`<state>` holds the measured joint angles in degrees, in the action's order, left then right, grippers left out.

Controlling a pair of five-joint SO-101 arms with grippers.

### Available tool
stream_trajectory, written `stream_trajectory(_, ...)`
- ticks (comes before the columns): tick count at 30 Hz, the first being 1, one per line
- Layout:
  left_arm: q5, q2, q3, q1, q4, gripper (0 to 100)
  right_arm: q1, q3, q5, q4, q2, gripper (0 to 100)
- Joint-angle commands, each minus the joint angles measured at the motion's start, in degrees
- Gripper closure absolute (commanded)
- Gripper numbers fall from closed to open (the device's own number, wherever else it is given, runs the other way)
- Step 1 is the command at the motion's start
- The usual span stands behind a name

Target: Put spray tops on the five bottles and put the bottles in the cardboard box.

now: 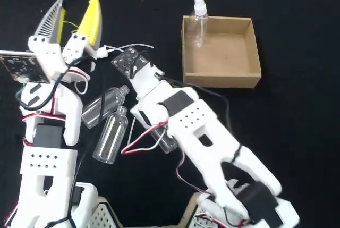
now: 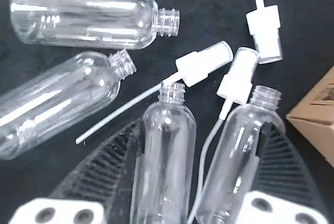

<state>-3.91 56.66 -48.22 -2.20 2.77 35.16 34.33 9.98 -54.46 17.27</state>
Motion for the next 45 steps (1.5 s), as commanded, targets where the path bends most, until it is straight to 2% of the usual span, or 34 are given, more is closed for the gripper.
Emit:
stream_trajectory(1,-0.53,0.44,4.26,-2.77,1.49,79,2.37,-0.48,-0.88,2.29,-1.36,67.7)
stream_trajectory(6,-0.53,0.44,4.35,-3.82,1.49,79,4.92,-0.13,-0.97,3.25,-5.05,67.7)
stream_trajectory(13,-0.62,0.44,4.44,-3.56,1.58,79,3.08,-0.22,-0.97,5.98,-12.79,67.7)
stream_trajectory(18,-0.62,0.44,5.14,-3.65,1.23,79,0.09,0.57,-0.97,5.89,-13.14,67.7)
stream_trajectory(22,-0.62,0.44,5.14,-3.38,1.23,79,0.97,3.38,-0.97,7.56,-13.14,67.7)
stream_trajectory(28,-0.62,0.35,5.14,-3.38,1.14,79,1.76,5.14,-6.86,15.47,-13.67,67.7)
stream_trajectory(32,-0.62,0.35,5.05,-3.38,1.14,79,1.93,6.81,-7.74,17.76,-13.67,67.8)
stream_trajectory(37,-0.62,0.35,5.05,-3.38,1.14,79,1.67,8.57,-7.30,17.76,-13.67,76.6)
stream_trajectory(45,-0.62,0.35,5.05,-3.38,1.14,79,1.49,7.96,-7.21,15.74,-12.88,79.9)
